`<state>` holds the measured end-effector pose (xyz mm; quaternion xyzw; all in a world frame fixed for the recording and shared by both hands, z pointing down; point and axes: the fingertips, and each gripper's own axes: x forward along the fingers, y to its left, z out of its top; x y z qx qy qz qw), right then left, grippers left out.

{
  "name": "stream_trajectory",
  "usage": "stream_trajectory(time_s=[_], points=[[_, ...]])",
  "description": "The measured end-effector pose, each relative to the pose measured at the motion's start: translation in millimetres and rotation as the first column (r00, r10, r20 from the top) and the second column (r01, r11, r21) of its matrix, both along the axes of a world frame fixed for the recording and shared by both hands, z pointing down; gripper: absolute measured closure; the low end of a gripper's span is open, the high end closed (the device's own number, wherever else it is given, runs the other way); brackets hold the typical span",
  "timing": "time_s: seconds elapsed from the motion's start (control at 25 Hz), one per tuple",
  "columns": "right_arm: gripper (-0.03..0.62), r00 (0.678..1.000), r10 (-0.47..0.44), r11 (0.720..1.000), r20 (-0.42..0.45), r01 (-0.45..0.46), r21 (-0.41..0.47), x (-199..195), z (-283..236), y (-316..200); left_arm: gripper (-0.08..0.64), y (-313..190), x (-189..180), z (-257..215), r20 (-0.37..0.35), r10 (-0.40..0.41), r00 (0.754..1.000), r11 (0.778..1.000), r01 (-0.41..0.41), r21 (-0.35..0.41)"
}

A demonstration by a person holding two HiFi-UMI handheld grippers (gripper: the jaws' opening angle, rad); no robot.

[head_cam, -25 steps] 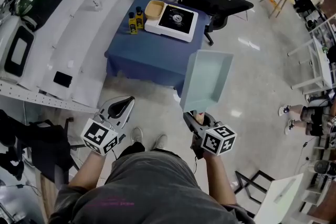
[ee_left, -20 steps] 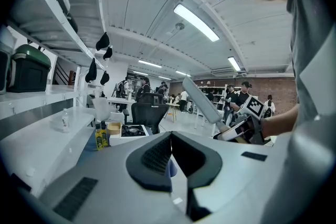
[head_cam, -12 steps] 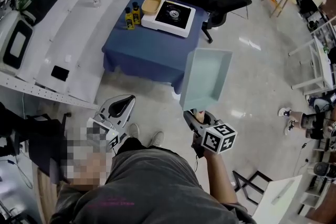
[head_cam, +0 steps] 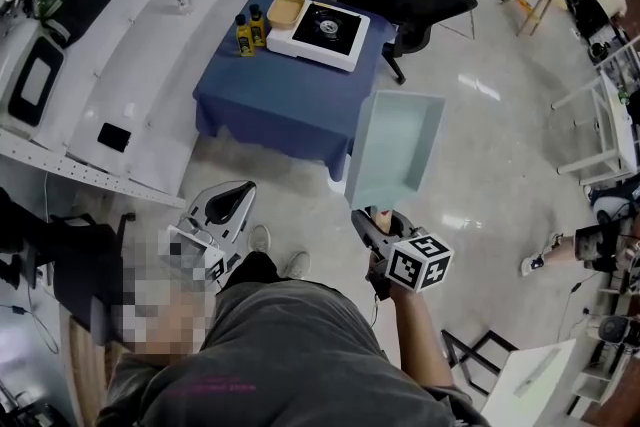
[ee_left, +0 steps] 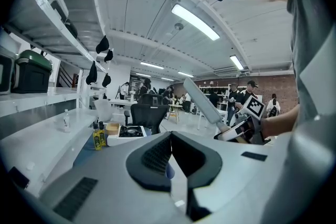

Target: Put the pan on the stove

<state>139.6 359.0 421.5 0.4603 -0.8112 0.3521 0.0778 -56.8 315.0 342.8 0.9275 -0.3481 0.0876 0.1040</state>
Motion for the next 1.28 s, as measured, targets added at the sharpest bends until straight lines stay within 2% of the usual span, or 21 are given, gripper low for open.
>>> stream_trajectory(time_s=[0.8,1.28], points=[[0.456,0.999,-0.019,1.000,-0.034,0.019,0.004,12,8,-54,0.558,-58,10,8,-0.020,-0.011,1.000,1.000,0.011,0.010],[0.456,0.999,0.012,0.999,-0.040,-0.013,-0.034,-6,25,-131,0.558,-145,-3,29,-0.029,0.028,0.999,0.999,-0.029,-0.035]])
